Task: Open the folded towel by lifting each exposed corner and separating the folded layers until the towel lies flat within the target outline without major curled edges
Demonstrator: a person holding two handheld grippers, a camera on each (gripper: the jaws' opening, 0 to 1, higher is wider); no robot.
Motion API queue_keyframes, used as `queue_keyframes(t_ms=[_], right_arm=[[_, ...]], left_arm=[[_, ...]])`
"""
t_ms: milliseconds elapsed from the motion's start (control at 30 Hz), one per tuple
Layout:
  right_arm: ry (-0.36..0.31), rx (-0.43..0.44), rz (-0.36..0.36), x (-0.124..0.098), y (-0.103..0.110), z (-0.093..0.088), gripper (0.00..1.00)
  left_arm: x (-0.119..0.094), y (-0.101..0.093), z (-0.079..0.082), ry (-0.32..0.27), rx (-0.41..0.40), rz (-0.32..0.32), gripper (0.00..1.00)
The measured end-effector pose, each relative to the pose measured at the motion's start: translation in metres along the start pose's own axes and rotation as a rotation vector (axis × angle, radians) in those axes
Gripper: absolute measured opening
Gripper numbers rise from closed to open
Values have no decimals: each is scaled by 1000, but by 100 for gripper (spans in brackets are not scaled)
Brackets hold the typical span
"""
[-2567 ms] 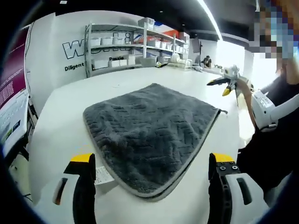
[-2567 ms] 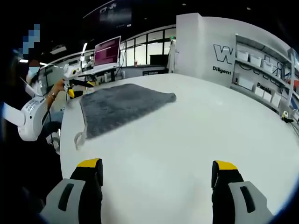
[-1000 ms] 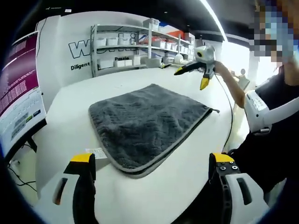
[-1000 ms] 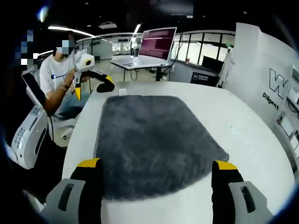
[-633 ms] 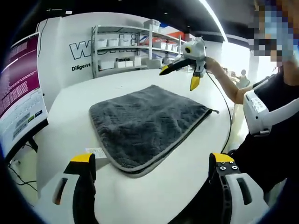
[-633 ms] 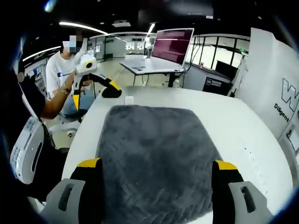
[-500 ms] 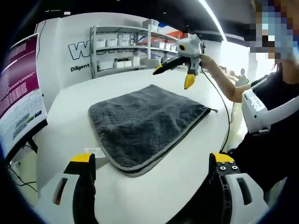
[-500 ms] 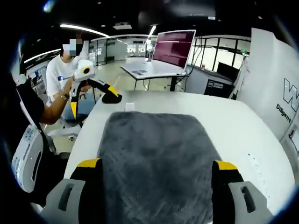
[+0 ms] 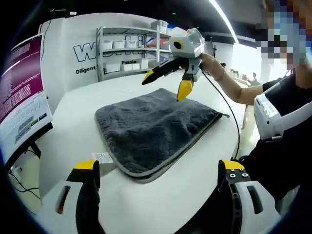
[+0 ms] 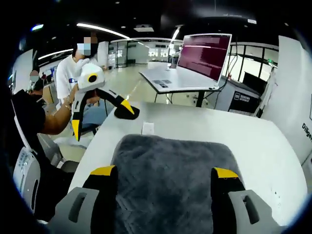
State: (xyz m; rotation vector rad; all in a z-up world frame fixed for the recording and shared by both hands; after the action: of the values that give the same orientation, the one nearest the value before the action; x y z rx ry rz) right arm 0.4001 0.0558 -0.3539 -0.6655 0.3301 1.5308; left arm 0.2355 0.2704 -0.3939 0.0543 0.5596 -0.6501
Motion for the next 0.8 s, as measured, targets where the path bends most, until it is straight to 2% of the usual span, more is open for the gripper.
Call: queue_keyframes(t_ms=[233,367,467,567,800], right_arm=[[-22,-79,81,36,14,22,58],[-4,-116,90,59,16,28,54],[24,-137,81,76,12,28,48],[57,-147,82,90,7,24,32],[117,-148,82,116,0,12,30]], left_arm=[[-1,1,-2,0,-14,9,99],[-1,2,-2,1,-14,12,99],[-1,2,-3,-2,-17,10,99],[1,2,-3,1,-19,4,99],[2,4,-5,-4,-29,3,99]])
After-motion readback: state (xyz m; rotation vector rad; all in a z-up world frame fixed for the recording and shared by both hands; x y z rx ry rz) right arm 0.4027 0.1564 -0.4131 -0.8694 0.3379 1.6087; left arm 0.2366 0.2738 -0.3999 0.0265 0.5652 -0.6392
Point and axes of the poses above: the point that each gripper's makers call its tool centre point, and the gripper's own axes: x roughly forward along the fingers, y roughly to its left, z roughly out of its top, the point moved 9 cm from there along -x, roughly backward along the fingers, and after that the axes turned 7 degrees about -x, right-handed, at the moved point
